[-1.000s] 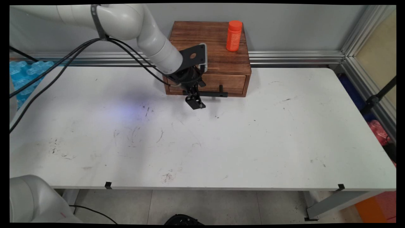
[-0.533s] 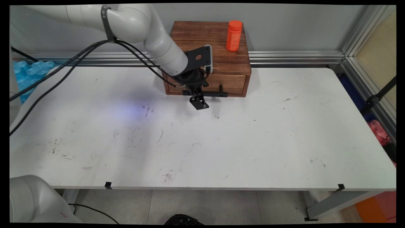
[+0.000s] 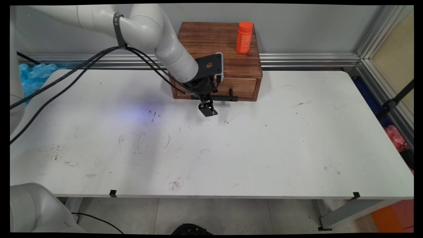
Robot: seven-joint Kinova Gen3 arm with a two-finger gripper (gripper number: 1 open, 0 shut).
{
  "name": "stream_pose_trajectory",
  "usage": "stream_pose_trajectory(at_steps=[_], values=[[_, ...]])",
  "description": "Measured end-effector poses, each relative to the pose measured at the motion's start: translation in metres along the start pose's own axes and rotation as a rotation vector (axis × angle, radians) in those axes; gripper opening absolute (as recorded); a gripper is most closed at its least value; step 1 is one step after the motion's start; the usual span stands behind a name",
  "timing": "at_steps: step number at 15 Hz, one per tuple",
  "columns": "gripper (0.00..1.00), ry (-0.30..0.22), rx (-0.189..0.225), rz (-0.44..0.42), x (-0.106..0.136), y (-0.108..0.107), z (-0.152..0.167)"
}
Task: Open the drawer
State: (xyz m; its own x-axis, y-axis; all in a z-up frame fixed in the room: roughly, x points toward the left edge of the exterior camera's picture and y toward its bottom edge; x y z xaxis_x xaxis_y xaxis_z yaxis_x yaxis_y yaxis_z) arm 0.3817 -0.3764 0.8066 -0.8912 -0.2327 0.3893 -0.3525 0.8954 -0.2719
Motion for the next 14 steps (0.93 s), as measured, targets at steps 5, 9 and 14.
stream_pose_trajectory(at_steps=[5,9,14], values=[[1.00,-0.011,0.009,0.007,0.000,-0.002,0.008],[1.00,-0.021,0.008,0.003,-0.003,-0.002,0.016],[1.00,-0.033,-0.006,-0.003,-0.008,0.002,0.023]])
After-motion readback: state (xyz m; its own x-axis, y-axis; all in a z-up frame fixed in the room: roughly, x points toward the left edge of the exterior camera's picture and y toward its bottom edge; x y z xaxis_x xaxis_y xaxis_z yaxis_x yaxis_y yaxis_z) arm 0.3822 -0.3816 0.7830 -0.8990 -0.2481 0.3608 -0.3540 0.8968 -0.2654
